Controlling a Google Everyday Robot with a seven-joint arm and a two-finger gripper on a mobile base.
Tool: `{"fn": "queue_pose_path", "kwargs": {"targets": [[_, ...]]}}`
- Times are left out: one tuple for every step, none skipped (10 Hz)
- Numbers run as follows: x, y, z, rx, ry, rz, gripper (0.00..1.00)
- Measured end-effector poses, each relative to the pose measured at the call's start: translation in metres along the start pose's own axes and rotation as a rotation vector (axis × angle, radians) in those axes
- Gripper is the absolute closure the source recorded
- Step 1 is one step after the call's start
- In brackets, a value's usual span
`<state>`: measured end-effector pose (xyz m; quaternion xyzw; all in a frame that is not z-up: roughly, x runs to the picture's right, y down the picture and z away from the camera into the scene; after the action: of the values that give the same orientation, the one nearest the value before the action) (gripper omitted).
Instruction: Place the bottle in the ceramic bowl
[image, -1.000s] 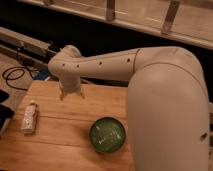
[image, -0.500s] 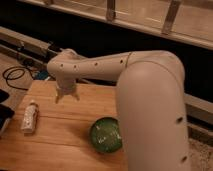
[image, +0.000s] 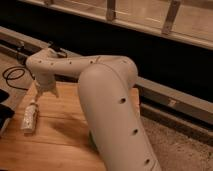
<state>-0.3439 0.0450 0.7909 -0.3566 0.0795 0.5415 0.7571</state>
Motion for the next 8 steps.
{"fn": "queue_pose_path", "kwargs": {"targets": [[-0.0053,0.0121,0.0046,-0.012,0.004,-0.02,0.35],[-0.0093,0.0174,0.0077,-0.017,0.006,-0.029,0.35],[-0.0099,0.0164,0.0072,-0.017,0.006,-0.028,0.35],[-0.0105,0.013,0.007,-0.014,0.005,-0.024,0.35],[-0.0108,0.012,0.0068,-0.012,0.004,-0.023,0.35],[-0.0105,0.013,0.0073,-0.012,0.005,-0.025,0.35],[-0.0102,0.0138,0.0076,-0.013,0.01,-0.03,0.35],[-0.0108,0.0158,0.0106,-0.011,0.021,-0.05,0.35]]}}
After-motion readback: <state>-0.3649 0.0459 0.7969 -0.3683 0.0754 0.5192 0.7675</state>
